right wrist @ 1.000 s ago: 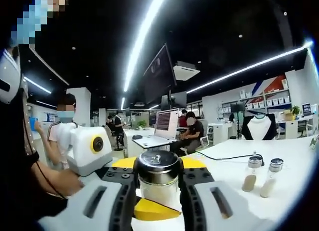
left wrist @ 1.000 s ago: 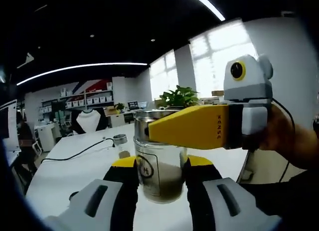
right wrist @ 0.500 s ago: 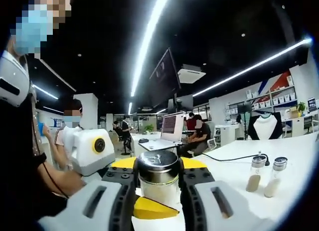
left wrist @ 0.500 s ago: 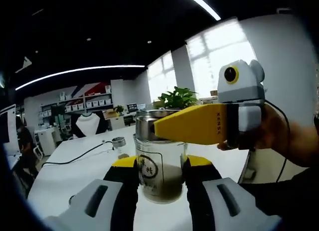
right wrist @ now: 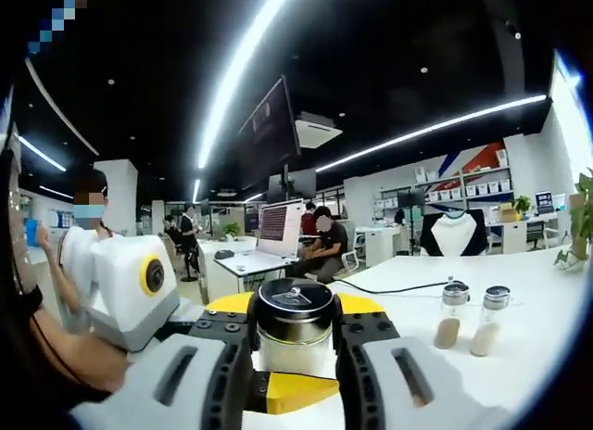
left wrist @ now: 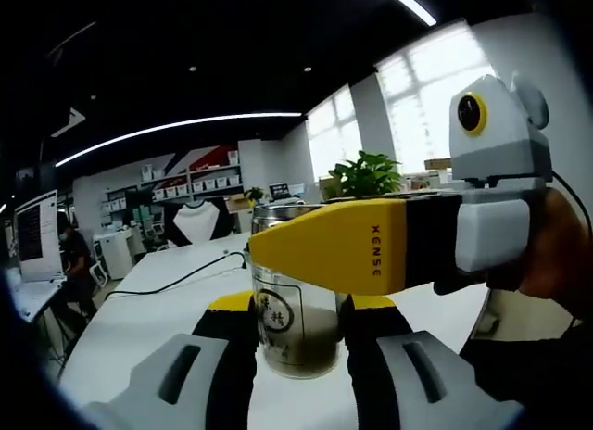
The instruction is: Rotate the seasoning bottle until the label or dispensing opening points toward the visible target arrow and the bottle remains upright within the marked orientation range
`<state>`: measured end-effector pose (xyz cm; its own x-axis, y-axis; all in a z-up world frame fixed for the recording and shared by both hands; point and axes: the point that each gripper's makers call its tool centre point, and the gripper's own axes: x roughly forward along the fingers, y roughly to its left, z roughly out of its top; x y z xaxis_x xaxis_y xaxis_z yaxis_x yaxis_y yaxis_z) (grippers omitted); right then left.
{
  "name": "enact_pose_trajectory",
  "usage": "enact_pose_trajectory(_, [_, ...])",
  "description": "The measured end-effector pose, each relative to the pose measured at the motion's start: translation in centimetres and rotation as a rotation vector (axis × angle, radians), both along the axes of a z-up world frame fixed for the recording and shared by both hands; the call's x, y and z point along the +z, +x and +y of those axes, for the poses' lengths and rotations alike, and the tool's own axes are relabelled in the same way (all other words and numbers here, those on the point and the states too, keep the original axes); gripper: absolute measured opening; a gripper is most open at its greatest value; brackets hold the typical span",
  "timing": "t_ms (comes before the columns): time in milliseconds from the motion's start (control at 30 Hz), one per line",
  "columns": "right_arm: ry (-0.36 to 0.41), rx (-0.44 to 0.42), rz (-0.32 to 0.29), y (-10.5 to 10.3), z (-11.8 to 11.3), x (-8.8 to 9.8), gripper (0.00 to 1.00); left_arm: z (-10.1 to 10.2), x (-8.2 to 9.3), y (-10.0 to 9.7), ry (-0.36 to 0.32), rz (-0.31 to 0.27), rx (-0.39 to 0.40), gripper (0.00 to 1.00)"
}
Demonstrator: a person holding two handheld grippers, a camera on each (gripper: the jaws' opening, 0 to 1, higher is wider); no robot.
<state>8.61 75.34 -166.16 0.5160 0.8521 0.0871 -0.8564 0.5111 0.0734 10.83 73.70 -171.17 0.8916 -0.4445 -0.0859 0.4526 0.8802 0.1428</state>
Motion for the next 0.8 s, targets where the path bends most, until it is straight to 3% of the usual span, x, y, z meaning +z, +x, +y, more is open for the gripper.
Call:
enact_pose_trajectory(200, [0.006, 0.05, -0.007, -0.2, -0.6, 0.2, 0.28, -0.5, 0.1, -0.3, 0.002, -0.01, -0.037, 0.37])
enact_pose_trajectory(400, [0.034, 0.155, -0.028, -0.8, -1.7, 1.0, 0.28, -1.9, 1.1, -1.0, -0.014, -0.039, -0.147, 0.37])
enact_pose_trajectory(500, [0.021, 0.213, -0.064, -1.6, -1.8, 1.0, 0.28, -2.4, 1.1, -1.3, -0.053, -0.03, -0.192, 0.37])
enact_pose_trajectory(800, [0.042, 0.272, -0.066, -2.2, -2.3, 1.0, 0.28, -3.3, 1.0, -1.9, -0.072, -0.022, -0.248, 0.37])
